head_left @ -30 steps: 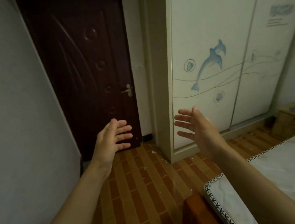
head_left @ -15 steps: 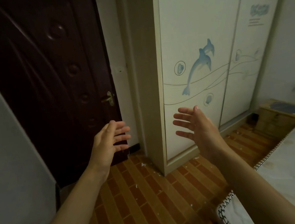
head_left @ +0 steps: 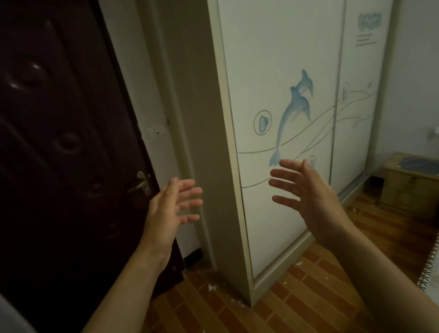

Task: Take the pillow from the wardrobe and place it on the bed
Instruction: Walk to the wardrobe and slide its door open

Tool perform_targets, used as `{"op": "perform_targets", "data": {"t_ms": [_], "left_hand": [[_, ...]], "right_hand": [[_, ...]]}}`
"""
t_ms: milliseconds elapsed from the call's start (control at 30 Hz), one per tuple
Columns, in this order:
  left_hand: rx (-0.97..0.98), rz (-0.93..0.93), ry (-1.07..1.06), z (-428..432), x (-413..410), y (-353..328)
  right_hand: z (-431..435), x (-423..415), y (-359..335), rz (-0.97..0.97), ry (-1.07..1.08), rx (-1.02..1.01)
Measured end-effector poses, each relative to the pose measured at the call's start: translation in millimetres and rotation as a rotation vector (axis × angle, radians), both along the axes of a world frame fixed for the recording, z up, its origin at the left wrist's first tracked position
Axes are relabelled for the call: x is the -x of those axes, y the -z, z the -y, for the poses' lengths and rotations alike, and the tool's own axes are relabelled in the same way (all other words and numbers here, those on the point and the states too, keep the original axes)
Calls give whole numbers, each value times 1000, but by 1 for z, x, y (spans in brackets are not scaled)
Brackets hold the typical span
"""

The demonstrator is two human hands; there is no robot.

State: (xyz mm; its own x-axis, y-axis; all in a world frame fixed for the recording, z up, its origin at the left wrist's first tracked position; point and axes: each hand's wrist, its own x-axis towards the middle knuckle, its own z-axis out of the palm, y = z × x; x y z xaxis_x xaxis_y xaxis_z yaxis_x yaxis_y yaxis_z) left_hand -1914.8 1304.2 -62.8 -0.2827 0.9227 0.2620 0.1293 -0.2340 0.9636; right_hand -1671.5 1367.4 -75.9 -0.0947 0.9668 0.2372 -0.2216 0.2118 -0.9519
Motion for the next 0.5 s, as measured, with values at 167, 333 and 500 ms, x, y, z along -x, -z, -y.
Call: {"op": "perform_targets", "data": {"t_ms": [167,333,500], "left_hand": [[32,39,112,-94,7,12],[26,20,250,-185,20,25],[20,20,362,-275,28,23]], "right_hand": [[-60,9,5,9,92,23],[-119,20,9,61,182,30],[-169,17,6,70,297,-1]]}}
